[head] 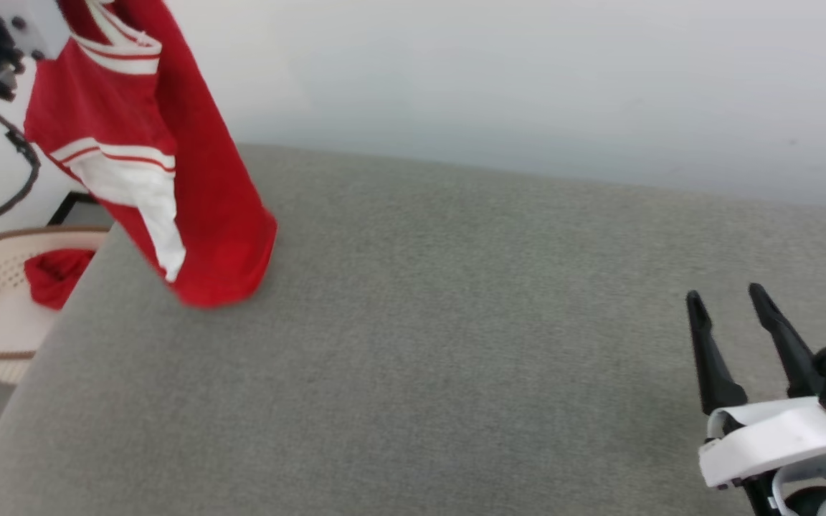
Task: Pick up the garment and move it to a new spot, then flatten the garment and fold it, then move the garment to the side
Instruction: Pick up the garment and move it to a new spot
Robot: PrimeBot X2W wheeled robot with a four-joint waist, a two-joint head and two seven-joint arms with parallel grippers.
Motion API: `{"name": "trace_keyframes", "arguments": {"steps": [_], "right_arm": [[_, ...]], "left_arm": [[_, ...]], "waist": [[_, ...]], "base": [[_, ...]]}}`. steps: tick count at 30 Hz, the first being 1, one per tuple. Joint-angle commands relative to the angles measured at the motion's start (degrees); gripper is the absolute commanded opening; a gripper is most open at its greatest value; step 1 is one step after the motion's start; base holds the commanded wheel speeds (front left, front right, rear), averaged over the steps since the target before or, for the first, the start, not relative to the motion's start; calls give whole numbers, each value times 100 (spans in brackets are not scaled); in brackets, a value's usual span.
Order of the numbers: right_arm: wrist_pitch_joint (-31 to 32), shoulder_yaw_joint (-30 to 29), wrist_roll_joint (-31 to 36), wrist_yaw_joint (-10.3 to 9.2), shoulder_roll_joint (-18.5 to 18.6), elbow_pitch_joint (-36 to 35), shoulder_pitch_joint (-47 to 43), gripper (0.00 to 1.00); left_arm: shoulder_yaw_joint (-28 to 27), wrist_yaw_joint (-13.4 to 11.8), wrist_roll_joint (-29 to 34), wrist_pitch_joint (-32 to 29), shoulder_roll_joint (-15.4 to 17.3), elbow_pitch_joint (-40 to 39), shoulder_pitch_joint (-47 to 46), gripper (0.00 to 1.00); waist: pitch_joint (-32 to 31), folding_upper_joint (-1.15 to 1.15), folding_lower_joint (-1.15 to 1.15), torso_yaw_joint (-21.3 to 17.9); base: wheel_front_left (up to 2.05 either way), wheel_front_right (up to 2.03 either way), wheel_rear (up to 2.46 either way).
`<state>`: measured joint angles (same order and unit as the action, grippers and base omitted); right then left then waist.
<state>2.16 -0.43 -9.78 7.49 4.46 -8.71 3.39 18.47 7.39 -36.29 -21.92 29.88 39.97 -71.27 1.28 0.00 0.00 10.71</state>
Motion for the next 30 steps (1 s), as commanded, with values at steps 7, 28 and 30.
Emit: {"name": "trace_keyframes", "arguments": {"steps": [7, 28, 30], "right_arm": [[-82, -468, 122, 0, -73, -31, -208, 100], [-284, -1431, 259, 0, -163, 252, -168, 100], [-328, -1406, 190, 0, -161, 348, -152, 100]], "left_arm": [[98, -109, -273, -740, -50, -1019, 318, 0], [818, -1154, -634, -2333, -480, -4385, 1838, 0], [895, -1213, -599, -2367, -457, -4380, 2031, 0]], "waist": [[-206, 0, 0, -473], [239, 0, 0, -1806], [296, 0, 0, -1886]], "base": [[0, 0, 0], [0, 0, 0], [0, 0, 0]]}}
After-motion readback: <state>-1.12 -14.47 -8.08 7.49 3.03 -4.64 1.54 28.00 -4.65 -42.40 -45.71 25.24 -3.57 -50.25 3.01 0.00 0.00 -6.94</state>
